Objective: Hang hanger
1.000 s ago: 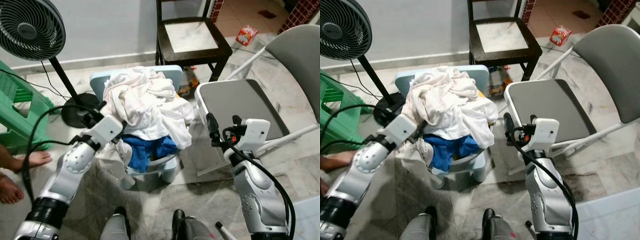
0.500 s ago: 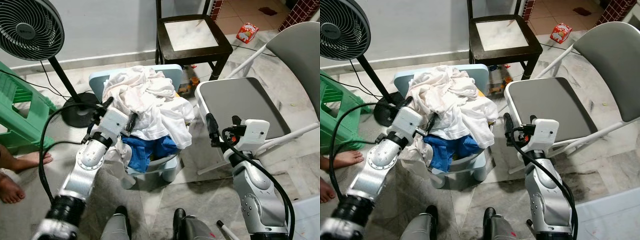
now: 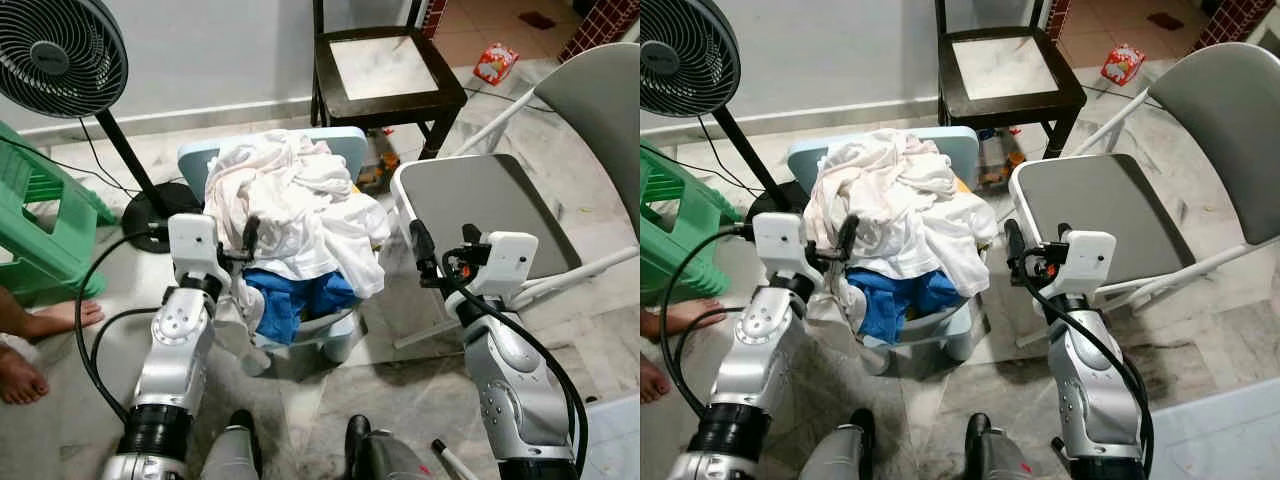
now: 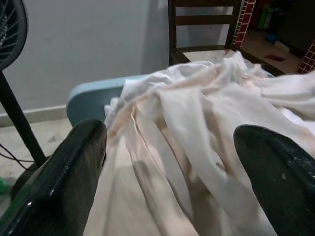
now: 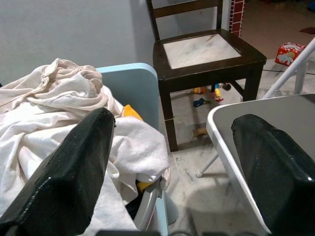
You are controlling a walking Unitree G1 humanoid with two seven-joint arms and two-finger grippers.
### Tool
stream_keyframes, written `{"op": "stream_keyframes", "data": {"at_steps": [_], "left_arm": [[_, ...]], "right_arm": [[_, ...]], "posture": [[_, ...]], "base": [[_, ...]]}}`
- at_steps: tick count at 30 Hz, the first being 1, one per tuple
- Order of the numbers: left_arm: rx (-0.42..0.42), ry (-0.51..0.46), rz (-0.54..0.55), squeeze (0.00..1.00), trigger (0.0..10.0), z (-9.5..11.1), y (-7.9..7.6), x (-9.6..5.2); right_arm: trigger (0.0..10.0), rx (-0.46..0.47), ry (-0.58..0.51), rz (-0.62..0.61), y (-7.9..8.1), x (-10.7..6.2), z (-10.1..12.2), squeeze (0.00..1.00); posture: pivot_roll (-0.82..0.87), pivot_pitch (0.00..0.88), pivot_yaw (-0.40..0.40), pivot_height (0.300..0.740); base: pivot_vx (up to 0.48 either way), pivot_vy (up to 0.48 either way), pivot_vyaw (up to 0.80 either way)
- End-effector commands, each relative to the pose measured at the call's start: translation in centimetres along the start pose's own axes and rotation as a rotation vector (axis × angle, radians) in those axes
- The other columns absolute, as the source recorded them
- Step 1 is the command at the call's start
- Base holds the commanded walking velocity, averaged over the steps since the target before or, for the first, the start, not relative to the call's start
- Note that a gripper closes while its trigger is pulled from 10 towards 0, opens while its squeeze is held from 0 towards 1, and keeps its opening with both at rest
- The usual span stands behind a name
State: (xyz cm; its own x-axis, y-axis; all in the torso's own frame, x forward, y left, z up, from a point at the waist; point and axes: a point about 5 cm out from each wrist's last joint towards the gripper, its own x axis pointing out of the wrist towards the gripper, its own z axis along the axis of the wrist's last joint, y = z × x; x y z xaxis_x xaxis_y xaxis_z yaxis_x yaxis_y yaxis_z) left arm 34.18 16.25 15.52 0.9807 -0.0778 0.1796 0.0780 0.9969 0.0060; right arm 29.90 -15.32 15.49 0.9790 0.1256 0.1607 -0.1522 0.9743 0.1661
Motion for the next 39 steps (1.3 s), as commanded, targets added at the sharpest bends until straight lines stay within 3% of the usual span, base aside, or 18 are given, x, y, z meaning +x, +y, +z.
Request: {"op": "stream_keyframes", "data": {"at_steps": [1, 5, 7, 8, 12, 16, 19, 22, 27, 29, 39], "left_arm": [[0.0, 0.028, 0.004, 0.0, 10.0, -0.5, 0.3, 0.0], [-0.015, 0.021, 0.002, 0.0, 10.0, -0.1, 0.5, 0.8], [-0.059, 0.011, 0.0, 0.0, 10.0, 0.2, 0.3, 1.1], [-0.119, 0.013, -0.005, 0.0, 10.0, 0.1, -0.2, 1.3], [-0.173, 0.014, -0.023, 0.0, 10.0, 0.1, -1.1, 1.3], [-0.248, 0.012, -0.098, 0.0, 10.0, 0.0, -3.7, 0.9], [-0.264, 0.018, -0.11, 0.0, 10.0, -0.1, -4.2, 0.8], [-0.312, 0.06, -0.146, 0.0, 10.0, -1.1, -5.7, -0.7], [-0.306, 0.085, -0.14, 0.0, 10.0, -1.8, -5.6, -1.6], [-0.288, 0.096, -0.129, 0.0, 10.0, -2.1, -5.0, -2.6], [-0.231, 0.097, -0.088, 0.0, 10.0, -1.8, -3.2, -4.4]], "right_arm": [[10.0, -0.002, 0.015, -0.011, -0.1, -0.3, -0.4, 0.0], [10.0, -0.001, 0.013, -0.012, -0.1, -0.3, -0.3, 0.0], [10.0, -0.001, 0.012, -0.014, -0.2, -0.3, -0.3, 0.0], [10.0, -0.001, 0.011, -0.016, -0.2, -0.3, -0.3, 0.0], [10.0, -0.001, 0.01, -0.017, -0.2, -0.4, -0.3, 0.0], [10.0, -0.002, 0.01, -0.019, -0.1, -0.4, -0.3, 0.0], [10.0, -0.001, 0.009, -0.019, -0.1, -0.4, -0.3, 0.0], [10.0, -0.002, 0.008, -0.02, -0.1, -0.4, -0.3, 0.0], [10.0, -0.002, 0.009, -0.019, -0.2, -0.4, -0.4, 0.0], [10.0, -0.002, 0.011, -0.019, -0.2, -0.4, -0.4, 0.0], [10.0, -0.002, 0.017, -0.011, -0.1, -0.2, -0.6, 0.0]], "posture": [[0.18, 0.347, -0.048, 0.74], [0.17, 0.346, -0.042, 0.74], [0.17, 0.346, -0.041, 0.74], [0.17, 0.345, -0.039, 0.74], [0.17, 0.344, -0.039, 0.74], [0.16, 0.343, -0.038, 0.74], [0.16, 0.341, -0.037, 0.74], [0.16, 0.342, -0.036, 0.74], [0.17, 0.342, -0.036, 0.74], [0.17, 0.342, -0.035, 0.74], [0.19, 0.34, -0.043, 0.74]], "base": [[0.0, 0.0, 0.0], [0.0, 0.0, 0.0], [0.0, 0.0, 0.0], [0.0, 0.0, 0.0], [0.0, 0.0, 0.0], [0.0, 0.0, 0.0], [0.0, 0.0, 0.0], [0.0, 0.0, 0.0], [0.0, 0.0, 0.0], [0.0, 0.0, 0.0], [0.0, 0.0, 0.0]]}}
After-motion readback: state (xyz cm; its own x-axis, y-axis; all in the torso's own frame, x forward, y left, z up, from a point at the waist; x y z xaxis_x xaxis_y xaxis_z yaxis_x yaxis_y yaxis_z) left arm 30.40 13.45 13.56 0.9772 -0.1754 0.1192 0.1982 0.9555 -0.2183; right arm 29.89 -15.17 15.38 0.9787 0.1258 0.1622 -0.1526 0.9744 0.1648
